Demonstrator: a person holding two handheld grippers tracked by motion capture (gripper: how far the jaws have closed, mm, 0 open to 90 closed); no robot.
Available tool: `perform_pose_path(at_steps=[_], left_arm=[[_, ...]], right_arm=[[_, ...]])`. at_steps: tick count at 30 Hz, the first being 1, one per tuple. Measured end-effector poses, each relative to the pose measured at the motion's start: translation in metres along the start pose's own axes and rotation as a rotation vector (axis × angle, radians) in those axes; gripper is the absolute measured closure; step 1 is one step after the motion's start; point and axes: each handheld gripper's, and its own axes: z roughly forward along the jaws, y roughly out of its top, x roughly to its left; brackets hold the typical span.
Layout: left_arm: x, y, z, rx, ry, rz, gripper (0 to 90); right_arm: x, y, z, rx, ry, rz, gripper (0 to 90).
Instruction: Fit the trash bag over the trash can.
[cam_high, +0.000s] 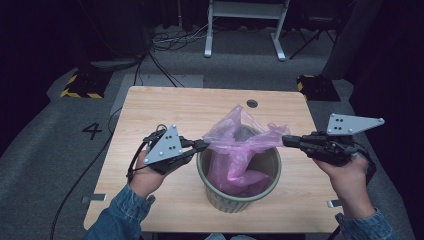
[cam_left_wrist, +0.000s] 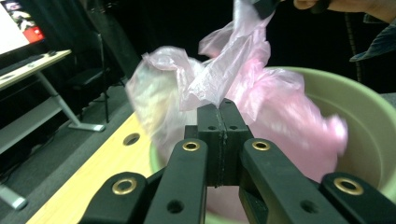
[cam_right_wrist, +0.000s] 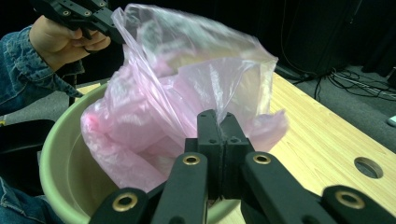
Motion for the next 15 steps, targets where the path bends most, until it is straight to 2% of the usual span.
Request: perform_pose_path(at_steps=[4, 8, 12, 15], left_arm=[[0.007, -0.010, -0.016, -0.014, -0.001, -0.031, 89.6], [0.014, -0.022, -0.032, -0.014, 0.018, -0.068, 89.6], [0.023, -0.035, -0.048, -0.014, 0.027, -0.115, 89.6], [0.026, -0.043, -0.057, -0.026, 0.018, -0.135, 89.6]], right_arm=[[-0.002, -0.003, -0.008, -0.005, -0.013, 0.005, 90.0], [-0.005, -0.008, -0.018, -0.013, -0.033, 0.014, 90.0], [-0.009, -0.016, -0.027, -0.020, -0.047, 0.040, 90.0], [-0.011, -0.022, -0.034, -0.018, -0.059, 0.056, 90.0]])
